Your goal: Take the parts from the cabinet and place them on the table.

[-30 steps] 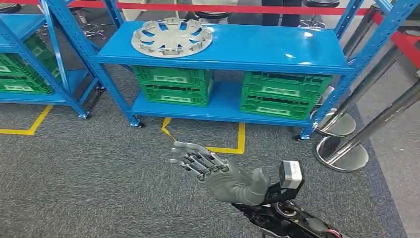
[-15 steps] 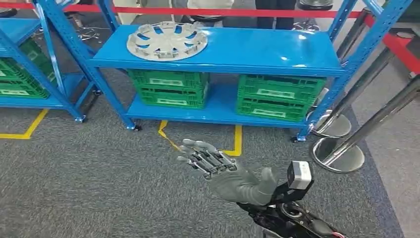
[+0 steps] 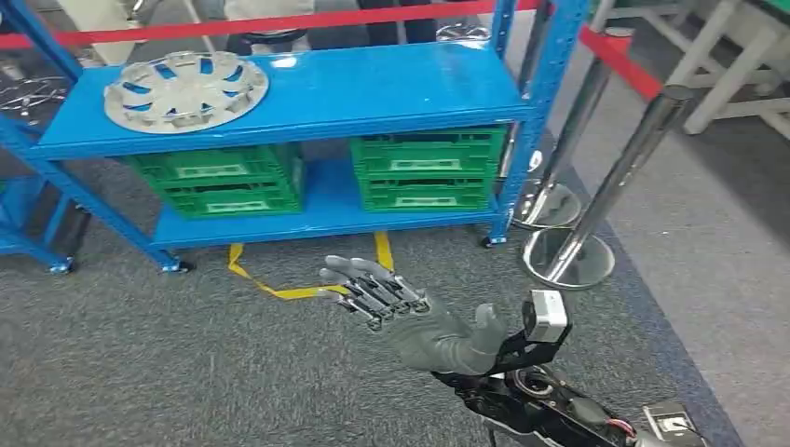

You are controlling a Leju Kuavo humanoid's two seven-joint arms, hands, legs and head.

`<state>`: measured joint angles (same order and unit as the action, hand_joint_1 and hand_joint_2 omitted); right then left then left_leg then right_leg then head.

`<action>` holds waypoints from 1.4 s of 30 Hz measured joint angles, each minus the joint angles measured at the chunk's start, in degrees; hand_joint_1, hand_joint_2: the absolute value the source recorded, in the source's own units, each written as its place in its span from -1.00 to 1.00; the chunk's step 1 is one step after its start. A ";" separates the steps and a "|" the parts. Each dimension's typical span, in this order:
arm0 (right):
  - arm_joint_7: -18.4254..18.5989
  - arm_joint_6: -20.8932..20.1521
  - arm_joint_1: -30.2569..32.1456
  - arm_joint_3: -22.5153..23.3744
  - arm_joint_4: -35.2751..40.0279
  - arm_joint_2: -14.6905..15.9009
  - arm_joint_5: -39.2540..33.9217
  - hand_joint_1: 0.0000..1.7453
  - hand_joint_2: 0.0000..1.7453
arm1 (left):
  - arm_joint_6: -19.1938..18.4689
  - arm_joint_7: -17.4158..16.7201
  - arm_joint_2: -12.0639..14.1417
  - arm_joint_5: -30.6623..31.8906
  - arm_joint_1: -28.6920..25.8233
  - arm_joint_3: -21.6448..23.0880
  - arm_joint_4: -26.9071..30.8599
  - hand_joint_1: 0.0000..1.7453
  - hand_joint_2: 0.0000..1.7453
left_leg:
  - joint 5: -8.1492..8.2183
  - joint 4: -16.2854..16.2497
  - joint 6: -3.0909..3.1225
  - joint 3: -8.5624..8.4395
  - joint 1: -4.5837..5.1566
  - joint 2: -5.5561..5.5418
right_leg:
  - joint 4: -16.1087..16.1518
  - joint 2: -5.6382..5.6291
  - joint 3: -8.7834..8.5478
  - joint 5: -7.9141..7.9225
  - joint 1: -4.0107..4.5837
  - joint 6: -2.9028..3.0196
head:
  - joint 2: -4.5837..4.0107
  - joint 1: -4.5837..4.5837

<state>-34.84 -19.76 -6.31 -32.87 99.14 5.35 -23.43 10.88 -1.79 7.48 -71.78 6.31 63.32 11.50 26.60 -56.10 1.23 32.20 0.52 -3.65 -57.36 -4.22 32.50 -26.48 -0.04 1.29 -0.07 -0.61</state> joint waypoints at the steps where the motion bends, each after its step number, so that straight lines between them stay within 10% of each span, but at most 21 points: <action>1: -0.04 0.04 -0.21 0.00 -0.17 -0.02 -0.15 -1.00 -1.00 | 0.02 0.00 -0.07 -0.07 0.08 -0.02 0.02 -1.00 -1.00 | -0.08 0.86 -0.19 -0.37 0.03 0.78 | -0.06 -0.61 0.11 -0.05 0.22 -0.07 | 0.00 0.15; 3: -0.09 0.43 -0.43 -0.07 -0.33 -0.04 -0.35 -1.00 -1.00 | 0.04 0.00 -0.11 -0.24 0.36 -0.02 0.02 -1.00 -1.00 | -0.10 1.00 -0.37 -0.40 0.32 1.34 | 0.13 -0.92 0.21 0.01 -0.22 -0.48 | 0.00 -0.06; 5: 0.35 2.07 -0.61 -0.15 -0.50 -0.04 -0.09 -1.00 -1.00 | 0.09 0.00 -0.16 -0.55 0.30 0.00 0.00 -1.00 -1.00 | -0.17 1.54 -2.66 -0.61 -0.04 1.39 | -0.01 -0.66 0.14 -0.40 0.20 1.71 | 0.00 0.08; 7: 1.33 4.41 -0.75 -0.28 -0.83 -0.04 0.48 -1.00 -1.00 | 0.11 0.00 -0.16 -0.89 0.26 0.00 0.02 -1.00 -1.00 | -0.26 1.49 -1.75 -0.69 0.19 1.36 | 0.19 -0.60 -0.11 -0.31 0.04 0.29 | 0.00 0.31; 11: 6.36 17.78 -1.20 0.77 -5.01 0.44 3.78 -1.00 -1.00 | 0.28 -0.02 -0.20 -2.32 0.22 -0.02 0.00 -1.00 -1.00 | -0.29 1.49 -1.62 -0.80 0.18 1.29 | 0.73 -0.55 -0.56 -0.16 0.05 0.04 | 0.00 0.57; 18: 10.21 26.51 -1.77 4.06 -15.55 2.36 3.81 -1.00 -1.00 | 0.63 -0.57 -0.37 -3.06 0.14 -0.02 0.02 -1.00 -1.00 | -0.06 1.46 -1.16 -0.89 0.18 1.27 | 1.13 -0.54 -0.85 -0.21 0.04 -0.12 | 0.00 1.07; 32: 10.73 28.33 -6.01 10.10 -54.09 4.79 -4.20 -1.00 -1.00 | 0.66 -0.81 -0.26 -3.06 0.07 -0.02 0.00 -1.00 -1.00 | 0.03 1.50 -1.03 -1.02 0.08 1.18 | 1.21 -0.40 -0.95 -0.35 -0.01 -0.35 | 0.00 1.07; 42: 21.81 30.75 -6.25 10.78 -70.03 4.79 -5.75 -1.00 -1.00 | 0.79 -0.79 -0.26 -3.02 0.06 -0.02 0.00 -1.00 -1.00 | 0.03 1.65 -1.03 -1.16 0.05 1.22 | 1.22 -0.45 -0.98 -0.36 0.01 -0.35 | 0.00 0.90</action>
<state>-13.03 10.99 -12.56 -22.10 29.11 10.14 -29.18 11.67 -2.58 7.21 -74.79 6.37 63.30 11.50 26.63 -54.45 0.20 31.03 0.57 -2.43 -56.14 -4.67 31.52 -26.85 -0.02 0.94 -0.07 0.28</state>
